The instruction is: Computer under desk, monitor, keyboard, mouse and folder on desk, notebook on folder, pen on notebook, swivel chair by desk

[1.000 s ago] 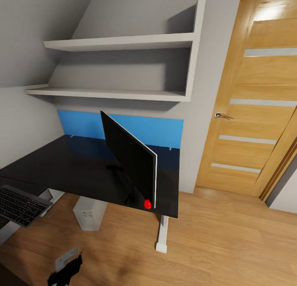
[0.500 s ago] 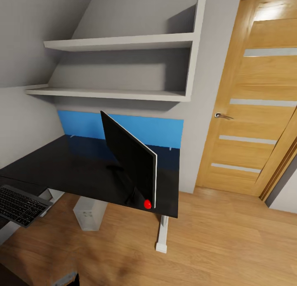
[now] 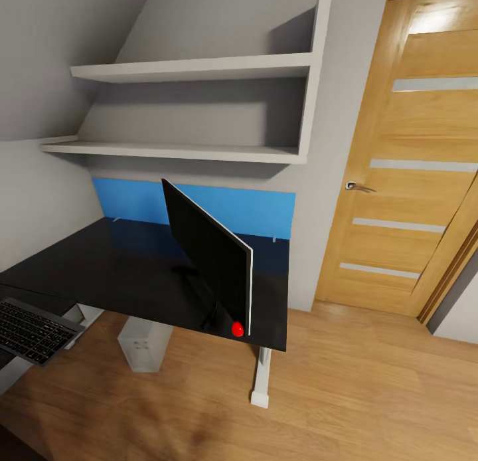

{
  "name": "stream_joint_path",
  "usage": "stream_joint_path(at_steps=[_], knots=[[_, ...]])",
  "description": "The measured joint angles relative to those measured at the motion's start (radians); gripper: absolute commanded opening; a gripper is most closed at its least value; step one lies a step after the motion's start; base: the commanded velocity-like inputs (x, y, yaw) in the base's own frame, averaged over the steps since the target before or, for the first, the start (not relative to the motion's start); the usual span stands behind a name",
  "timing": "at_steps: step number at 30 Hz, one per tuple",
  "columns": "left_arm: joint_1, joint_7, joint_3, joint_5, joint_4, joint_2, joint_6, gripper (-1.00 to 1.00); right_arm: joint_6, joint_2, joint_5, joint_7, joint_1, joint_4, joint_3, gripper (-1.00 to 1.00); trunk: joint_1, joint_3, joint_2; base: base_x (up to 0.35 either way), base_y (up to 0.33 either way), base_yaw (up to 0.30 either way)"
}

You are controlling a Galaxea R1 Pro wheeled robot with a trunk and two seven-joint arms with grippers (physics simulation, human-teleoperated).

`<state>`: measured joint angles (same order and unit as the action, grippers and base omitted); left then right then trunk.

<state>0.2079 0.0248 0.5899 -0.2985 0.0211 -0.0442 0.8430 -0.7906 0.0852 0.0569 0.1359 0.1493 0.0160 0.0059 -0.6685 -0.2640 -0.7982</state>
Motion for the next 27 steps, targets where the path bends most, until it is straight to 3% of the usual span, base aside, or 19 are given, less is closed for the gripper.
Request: stream_joint_path(at_steps=[10, 27], knots=[[-0.015, 0.006, 0.001, -0.009, 0.000, -0.003, 0.018, 1.00, 0.001, -0.005, 0.001, 0.000, 0.000, 0.000, -0.001, 1.00, 0.000, 0.000, 0.000, 0.000, 0.000, 0.000], [-0.019, 0.012, 0.002, -0.010, 0.000, -0.003, -0.072, 1.00, 0.003, -0.006, 0.003, 0.001, 0.000, -0.001, -0.002, 1.00, 0.000, 0.000, 0.000, 0.048, 0.000, 0.000]])
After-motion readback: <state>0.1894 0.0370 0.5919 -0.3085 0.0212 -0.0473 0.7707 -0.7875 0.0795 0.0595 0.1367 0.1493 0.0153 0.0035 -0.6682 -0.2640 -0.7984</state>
